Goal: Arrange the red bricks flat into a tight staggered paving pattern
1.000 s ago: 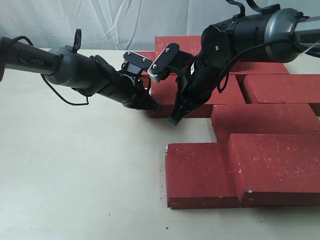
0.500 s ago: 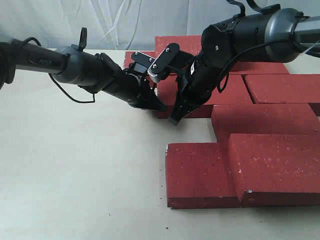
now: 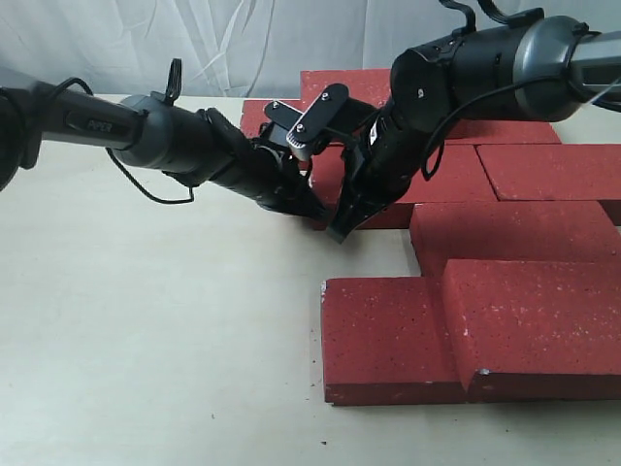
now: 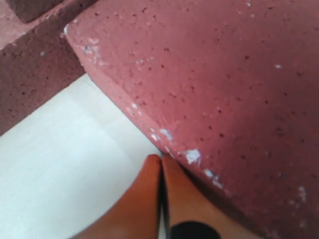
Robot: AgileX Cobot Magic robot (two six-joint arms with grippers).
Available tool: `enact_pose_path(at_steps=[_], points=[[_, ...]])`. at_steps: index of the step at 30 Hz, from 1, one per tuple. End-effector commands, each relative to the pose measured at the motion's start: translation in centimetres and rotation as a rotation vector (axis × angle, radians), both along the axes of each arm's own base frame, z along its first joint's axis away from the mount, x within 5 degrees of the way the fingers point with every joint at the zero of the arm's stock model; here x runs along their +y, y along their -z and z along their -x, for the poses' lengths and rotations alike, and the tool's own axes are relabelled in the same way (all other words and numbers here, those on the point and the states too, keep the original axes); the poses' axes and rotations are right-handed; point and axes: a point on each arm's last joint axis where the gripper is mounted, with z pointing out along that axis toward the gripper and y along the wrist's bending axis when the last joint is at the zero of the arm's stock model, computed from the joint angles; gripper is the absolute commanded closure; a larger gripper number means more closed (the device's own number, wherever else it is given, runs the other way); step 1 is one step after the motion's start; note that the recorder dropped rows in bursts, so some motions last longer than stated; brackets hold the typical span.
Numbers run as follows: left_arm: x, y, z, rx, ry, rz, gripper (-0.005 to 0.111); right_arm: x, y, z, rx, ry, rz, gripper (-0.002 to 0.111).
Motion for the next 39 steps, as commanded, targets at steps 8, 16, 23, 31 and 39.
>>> enact_pose_path(at_steps=[8,16,23,31,39], points=[[-1.3,-0.1,0.8,0.005,0.058,0.0,0.107,-3.9,-1.9,-1.5,-0.04,0.217,0.004,0.109],[-1.2,-0.2,0.7,-0.02,0.075,-0.026,0.107,-7.3,-1.7,-2.5,0.015,0.332,0.013,0.109],[0.4,-1.9,-0.2,-0.008,0.031,0.006,0.107,-10.9,-1.6,-3.5,0.035,0.459,-0.002,0.109],[3.3,-1.7,-1.5,0.043,-0.031,0.029,0.107,-12.8,-1.6,-4.0,0.041,0.52,-0.015,0.109],[1.3,-1.6,-0.3,0.064,0.015,0.043,0.107,-12.7,-1.6,-4.0,0.042,0.528,-0.033,0.109]])
